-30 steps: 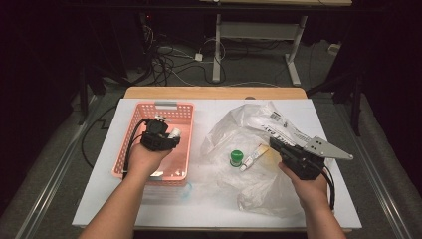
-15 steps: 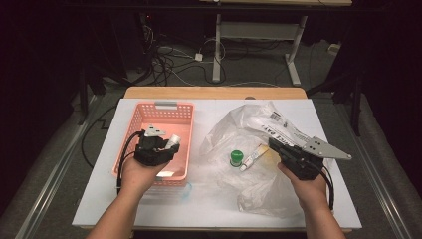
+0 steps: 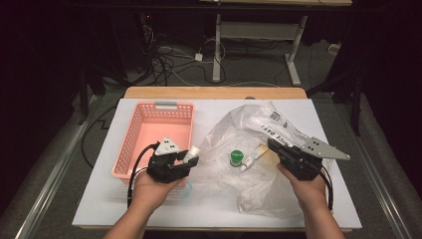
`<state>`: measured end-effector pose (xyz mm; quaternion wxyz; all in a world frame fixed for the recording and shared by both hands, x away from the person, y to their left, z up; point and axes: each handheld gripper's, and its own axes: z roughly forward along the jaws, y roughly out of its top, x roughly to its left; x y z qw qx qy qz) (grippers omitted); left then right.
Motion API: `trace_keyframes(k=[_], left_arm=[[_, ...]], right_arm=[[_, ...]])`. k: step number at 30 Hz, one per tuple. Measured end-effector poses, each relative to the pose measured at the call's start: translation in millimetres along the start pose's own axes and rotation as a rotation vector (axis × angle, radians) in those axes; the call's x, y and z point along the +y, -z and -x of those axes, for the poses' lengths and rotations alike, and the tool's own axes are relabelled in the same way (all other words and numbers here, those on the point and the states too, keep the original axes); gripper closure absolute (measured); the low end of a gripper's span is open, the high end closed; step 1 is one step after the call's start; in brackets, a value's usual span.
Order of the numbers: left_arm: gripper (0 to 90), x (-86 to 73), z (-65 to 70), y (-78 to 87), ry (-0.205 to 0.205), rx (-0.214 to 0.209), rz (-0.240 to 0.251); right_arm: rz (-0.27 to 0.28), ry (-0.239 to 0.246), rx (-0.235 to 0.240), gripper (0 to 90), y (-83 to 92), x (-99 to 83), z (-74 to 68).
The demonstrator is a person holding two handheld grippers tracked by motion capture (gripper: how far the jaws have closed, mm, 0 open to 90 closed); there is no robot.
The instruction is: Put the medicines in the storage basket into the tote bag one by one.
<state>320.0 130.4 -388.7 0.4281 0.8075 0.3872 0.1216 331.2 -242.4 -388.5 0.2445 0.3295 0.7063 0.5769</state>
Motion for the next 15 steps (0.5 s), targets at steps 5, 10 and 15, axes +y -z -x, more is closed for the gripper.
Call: trace_keyframes(k=[5,10,15], left_arm=[[58.4,1.2,20.4,-12.2,-0.038,-0.048,-0.012],[58.4,2.7,36.6,-27.8,-0.062,-0.091,-0.027],[58.4,5.0,51.8,-46.9,-0.093,-0.118,-0.043]], right_arm=[[0.002,-0.002,0.000,90.0,0.9,0.4,0.2],[0.003,-0.003,0.001,90.0,1.5,0.5,0.3],[0.003,-0.004,0.002,90.0,1.7,0.5,0.2]])
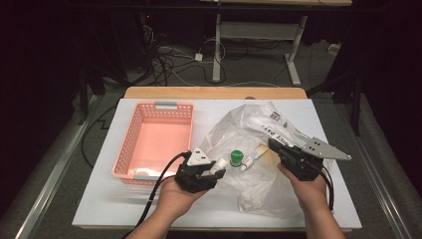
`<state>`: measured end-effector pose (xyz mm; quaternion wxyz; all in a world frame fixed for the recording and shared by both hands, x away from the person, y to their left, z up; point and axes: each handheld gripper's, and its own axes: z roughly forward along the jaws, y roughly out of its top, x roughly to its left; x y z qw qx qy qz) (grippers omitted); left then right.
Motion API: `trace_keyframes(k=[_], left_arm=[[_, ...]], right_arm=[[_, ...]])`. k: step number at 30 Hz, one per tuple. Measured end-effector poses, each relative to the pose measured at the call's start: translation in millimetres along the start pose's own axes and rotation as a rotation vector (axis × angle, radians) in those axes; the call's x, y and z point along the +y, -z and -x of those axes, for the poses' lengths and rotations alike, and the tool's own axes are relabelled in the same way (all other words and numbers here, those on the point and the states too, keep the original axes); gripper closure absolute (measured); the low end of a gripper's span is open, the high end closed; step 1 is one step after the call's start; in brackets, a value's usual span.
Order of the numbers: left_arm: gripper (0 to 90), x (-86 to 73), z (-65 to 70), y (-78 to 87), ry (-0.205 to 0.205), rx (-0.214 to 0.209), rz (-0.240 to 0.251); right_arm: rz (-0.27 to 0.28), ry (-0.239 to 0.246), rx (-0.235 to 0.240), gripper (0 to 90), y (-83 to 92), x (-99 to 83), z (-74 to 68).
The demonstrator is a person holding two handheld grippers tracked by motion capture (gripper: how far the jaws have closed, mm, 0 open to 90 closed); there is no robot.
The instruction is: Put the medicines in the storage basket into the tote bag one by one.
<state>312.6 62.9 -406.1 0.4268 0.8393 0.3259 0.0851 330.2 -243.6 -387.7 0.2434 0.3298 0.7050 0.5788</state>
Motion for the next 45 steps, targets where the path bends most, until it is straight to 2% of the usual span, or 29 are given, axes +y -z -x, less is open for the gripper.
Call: trace_keyframes(k=[6,16,20,23,30,33,36,38,39,40,43,45], left_arm=[[58.4,5.1,6.7,-25.5,-0.018,-0.029,-0.023],[58.4,23.5,11.7,-59.4,-0.040,-0.073,-0.011],[58.4,32.2,12.7,-73.6,-0.034,-0.082,0.001],[58.4,37.9,13.1,-87.6,-0.027,-0.081,-0.013],[58.2,46.2,17.2,-119.5,-0.021,-0.043,-0.013],[58.1,48.9,20.5,-129.0,-0.035,-0.027,-0.011],[58.0,51.3,22.2,-138.2,-0.025,-0.021,-0.015],[56.8,52.0,23.1,-142.8,-0.021,-0.017,-0.013],[49.3,52.6,23.4,-143.5,-0.022,-0.019,-0.008],[49.3,52.7,24.5,-143.3,-0.022,-0.026,-0.003],[43.8,52.4,26.2,-137.1,-0.038,-0.029,-0.010],[43.7,50.3,25.3,-128.4,-0.041,-0.035,0.000]], right_arm=[[0.004,0.002,-0.001,90.0,0.7,0.5,0.1],[0.003,0.002,0.000,90.0,-0.2,0.1,-0.5],[0.004,0.000,0.000,90.0,0.7,0.3,0.4],[0.004,-0.003,-0.001,90.0,1.1,0.4,0.7],[0.007,-0.006,-0.003,90.0,1.3,0.0,2.5],[0.009,-0.009,-0.005,90.0,1.8,-0.3,4.0],[0.009,-0.014,-0.008,90.0,2.4,-1.1,5.6],[0.007,-0.018,-0.008,90.0,2.8,-1.4,6.5],[0.009,-0.019,-0.007,90.0,3.2,-1.3,6.6],[0.009,-0.019,-0.007,90.0,3.2,-1.3,6.6],[0.014,-0.021,-0.006,90.0,3.8,-0.4,6.3],[0.016,-0.017,-0.006,90.0,4.1,-0.4,7.1]])
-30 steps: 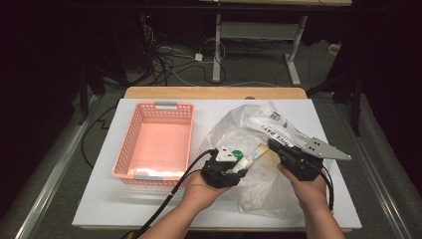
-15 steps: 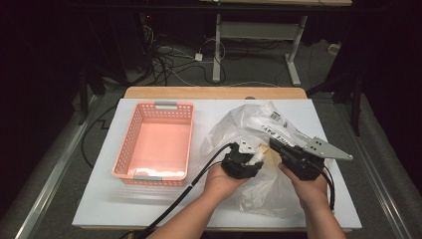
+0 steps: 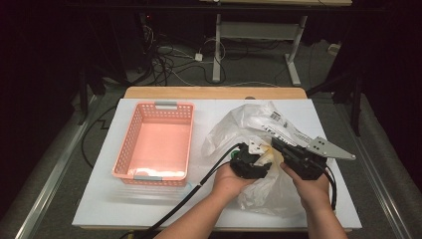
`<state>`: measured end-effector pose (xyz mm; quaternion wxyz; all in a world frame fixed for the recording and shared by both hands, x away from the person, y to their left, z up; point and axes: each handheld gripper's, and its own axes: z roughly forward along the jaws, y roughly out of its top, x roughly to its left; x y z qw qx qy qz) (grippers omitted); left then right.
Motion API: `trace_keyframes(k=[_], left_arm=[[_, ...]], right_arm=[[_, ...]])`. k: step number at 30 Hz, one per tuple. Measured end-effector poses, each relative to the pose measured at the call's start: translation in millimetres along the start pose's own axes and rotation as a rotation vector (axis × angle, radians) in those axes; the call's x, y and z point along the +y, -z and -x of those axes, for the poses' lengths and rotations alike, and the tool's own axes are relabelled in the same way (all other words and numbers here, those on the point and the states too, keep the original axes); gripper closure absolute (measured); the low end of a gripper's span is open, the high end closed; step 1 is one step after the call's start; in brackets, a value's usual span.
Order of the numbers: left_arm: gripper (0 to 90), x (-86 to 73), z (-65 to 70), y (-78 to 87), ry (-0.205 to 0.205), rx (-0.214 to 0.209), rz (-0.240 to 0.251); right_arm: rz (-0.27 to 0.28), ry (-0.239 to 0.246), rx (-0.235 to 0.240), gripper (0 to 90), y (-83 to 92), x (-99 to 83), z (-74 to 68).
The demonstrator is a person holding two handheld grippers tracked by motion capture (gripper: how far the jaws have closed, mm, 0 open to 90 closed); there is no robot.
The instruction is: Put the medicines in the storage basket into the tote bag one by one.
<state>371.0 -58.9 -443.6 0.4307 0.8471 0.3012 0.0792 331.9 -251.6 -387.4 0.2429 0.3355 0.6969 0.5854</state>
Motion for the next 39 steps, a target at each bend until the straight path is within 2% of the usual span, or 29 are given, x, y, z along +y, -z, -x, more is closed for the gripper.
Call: trace_keyframes(k=[6,8,9,13,16,19,21,22,25,27,29,33,35,39], left_arm=[[43.7,-18.4,-8.9,34.1,0.017,-0.016,0.026],[43.2,-29.2,-12.6,44.7,0.025,-0.042,0.036],[39.4,-34.5,-13.6,49.2,0.024,-0.047,0.032],[36.1,-55.4,-14.3,64.8,0.006,-0.016,0.026],[33.9,-69.3,-16.2,72.2,-0.005,0.001,0.005],[31.6,-82.3,-20.1,78.2,0.002,0.008,-0.021],[30.1,-90.0,-23.1,79.2,0.004,0.017,-0.056],[29.2,-93.5,-24.1,78.9,0.005,0.034,-0.069],[27.6,-100.1,-27.9,77.8,0.013,0.062,-0.095],[27.1,-102.9,-28.4,74.2,0.016,0.055,-0.110],[24.6,-101.8,-25.5,70.1,-0.003,0.073,-0.133],[19.1,-96.3,-20.7,61.2,-0.003,0.102,-0.157],[19.6,-95.0,-20.1,58.9,0.004,0.108,-0.158],[27.4,-94.9,-20.1,59.0,0.008,0.113,-0.151]], right_arm=[[-0.005,-0.001,-0.002,90.0,-0.9,-0.7,-0.6],[-0.008,0.002,-0.001,90.0,-1.5,-0.7,-1.5],[-0.008,0.000,-0.002,90.0,-2.0,-0.8,-1.8],[-0.017,0.004,0.000,90.0,-3.0,-1.3,-2.9],[-0.017,0.003,-0.003,90.0,-3.5,-1.6,-3.4],[-0.021,0.007,-0.002,90.0,-3.7,-2.0,-3.6],[-0.021,0.007,-0.001,90.0,-3.8,-2.1,-3.6],[-0.021,0.007,-0.001,90.0,-3.8,-2.1,-3.6],[-0.024,0.007,0.000,90.0,-4.3,-2.6,-3.9],[-0.025,0.005,-0.001,90.0,-4.6,-2.8,-4.1],[-0.027,0.004,-0.001,90.0,-4.9,-3.0,-4.1],[-0.026,-0.003,-0.004,90.0,-5.9,-3.2,-5.0],[-0.031,-0.005,-0.007,90.0,-6.2,-3.8,-4.9],[-0.035,-0.001,-0.017,90.0,-7.3,-3.9,-4.1]])
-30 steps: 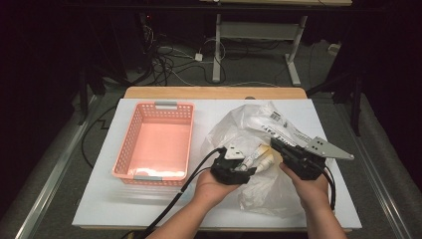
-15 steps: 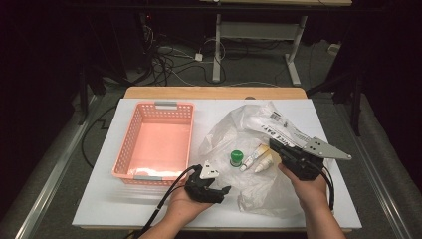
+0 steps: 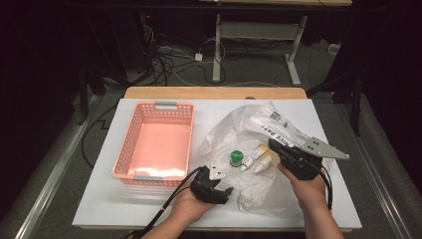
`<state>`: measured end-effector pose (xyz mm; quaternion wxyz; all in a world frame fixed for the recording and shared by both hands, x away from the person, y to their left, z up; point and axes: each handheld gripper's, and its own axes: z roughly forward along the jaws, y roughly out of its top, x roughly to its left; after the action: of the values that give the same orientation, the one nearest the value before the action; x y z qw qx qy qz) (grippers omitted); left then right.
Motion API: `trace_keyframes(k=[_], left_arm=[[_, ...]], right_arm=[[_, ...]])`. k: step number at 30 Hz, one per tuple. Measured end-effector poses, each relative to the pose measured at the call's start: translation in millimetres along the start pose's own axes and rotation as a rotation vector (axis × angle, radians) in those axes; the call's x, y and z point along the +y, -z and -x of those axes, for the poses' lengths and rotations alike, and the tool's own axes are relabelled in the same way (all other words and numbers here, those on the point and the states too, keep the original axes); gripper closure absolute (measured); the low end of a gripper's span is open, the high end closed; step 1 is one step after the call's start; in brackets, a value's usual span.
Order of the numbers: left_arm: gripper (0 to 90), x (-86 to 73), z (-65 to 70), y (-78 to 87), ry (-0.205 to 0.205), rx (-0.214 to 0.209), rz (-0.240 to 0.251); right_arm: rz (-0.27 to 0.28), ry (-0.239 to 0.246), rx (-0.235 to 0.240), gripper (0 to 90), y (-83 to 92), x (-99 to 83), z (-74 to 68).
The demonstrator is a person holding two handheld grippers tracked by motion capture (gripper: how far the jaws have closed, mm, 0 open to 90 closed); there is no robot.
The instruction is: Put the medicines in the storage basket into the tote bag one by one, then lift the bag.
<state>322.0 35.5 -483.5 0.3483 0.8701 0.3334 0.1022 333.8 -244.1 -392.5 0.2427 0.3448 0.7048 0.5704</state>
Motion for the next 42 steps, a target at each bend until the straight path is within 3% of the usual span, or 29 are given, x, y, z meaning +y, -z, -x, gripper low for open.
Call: trace_keyframes(k=[6,13,15,18,20,24,30,37,42], left_arm=[[41.7,-1.1,-0.4,0.7,0.015,0.018,0.019],[57.0,-1.2,-3.9,0.9,0.028,0.010,0.034],[63.5,-1.0,-3.5,0.9,0.011,0.011,0.039],[83.4,-0.6,2.0,0.1,-0.059,0.001,0.041],[88.7,-0.7,5.5,-0.1,-0.087,0.017,0.042],[89.1,-1.7,4.4,2.3,-0.079,0.006,0.056],[89.1,-5.8,-2.4,14.9,0.008,-0.025,0.214],[89.1,8.9,2.6,27.1,0.011,-0.020,0.333],[89.1,29.1,1.9,45.5,0.000,0.011,0.424]], right_arm=[[-0.005,0.003,0.003,90.0,0.6,-0.6,-1.1],[0.001,-0.004,0.000,90.0,2.7,-0.9,0.7],[0.007,-0.003,0.003,90.0,3.0,0.0,0.2],[0.006,-0.004,0.002,90.0,2.9,0.0,0.5],[0.002,-0.003,0.003,90.0,2.2,-0.4,0.6],[0.001,0.008,0.011,90.0,1.7,-0.6,-1.2],[0.007,0.004,0.012,90.0,2.9,-2.1,-0.5],[0.035,0.004,-0.001,90.0,5.9,0.5,-0.3],[0.067,0.004,-0.010,90.0,6.3,8.1,0.4]])
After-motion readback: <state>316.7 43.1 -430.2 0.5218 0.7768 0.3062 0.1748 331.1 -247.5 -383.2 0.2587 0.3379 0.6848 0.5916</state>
